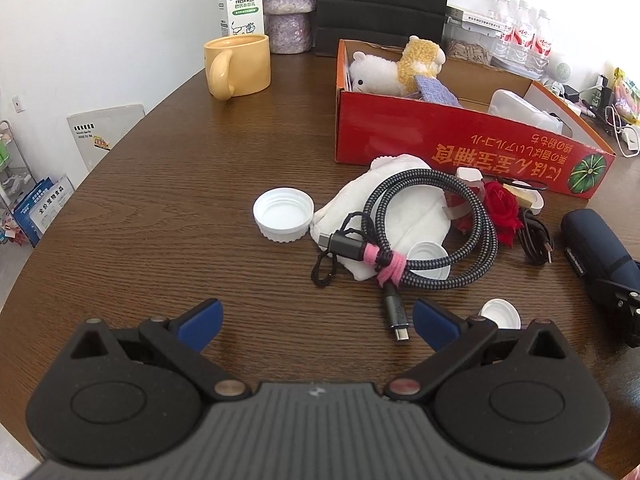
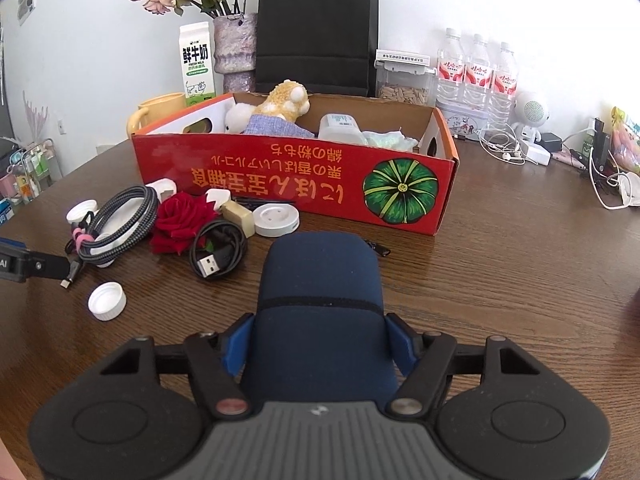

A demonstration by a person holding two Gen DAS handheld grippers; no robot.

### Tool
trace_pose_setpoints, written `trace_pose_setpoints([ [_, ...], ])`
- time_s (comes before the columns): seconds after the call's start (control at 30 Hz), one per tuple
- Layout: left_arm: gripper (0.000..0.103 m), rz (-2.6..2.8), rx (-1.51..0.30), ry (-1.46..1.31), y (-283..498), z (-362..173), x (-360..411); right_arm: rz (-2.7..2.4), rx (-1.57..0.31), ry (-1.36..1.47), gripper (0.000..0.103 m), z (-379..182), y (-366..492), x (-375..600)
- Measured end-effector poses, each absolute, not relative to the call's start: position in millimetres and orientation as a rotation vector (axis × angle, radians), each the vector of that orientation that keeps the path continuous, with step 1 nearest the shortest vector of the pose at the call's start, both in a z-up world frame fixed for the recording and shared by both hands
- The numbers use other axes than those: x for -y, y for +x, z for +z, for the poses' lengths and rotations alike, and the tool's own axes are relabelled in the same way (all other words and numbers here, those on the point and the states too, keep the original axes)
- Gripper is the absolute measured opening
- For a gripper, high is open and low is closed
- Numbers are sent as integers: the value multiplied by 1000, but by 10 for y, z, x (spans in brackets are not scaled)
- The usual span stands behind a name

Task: Organize objects
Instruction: 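Withdraw the left tool from the box while the right tool grasps the navy glasses case, then lift the glasses case with the right tool while the left tool grasps a white bottle cap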

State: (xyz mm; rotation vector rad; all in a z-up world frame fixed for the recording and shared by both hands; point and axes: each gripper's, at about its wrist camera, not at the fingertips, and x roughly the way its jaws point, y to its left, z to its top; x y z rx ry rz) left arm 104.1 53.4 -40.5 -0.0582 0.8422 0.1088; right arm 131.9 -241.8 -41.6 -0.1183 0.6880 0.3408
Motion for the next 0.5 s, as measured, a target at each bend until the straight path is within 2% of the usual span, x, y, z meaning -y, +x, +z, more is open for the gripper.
trace_pose_setpoints([
  [0.5,103,-18,-854,-27,1037,-370,-95,362,-610,-96,62,-270,1179,2534],
])
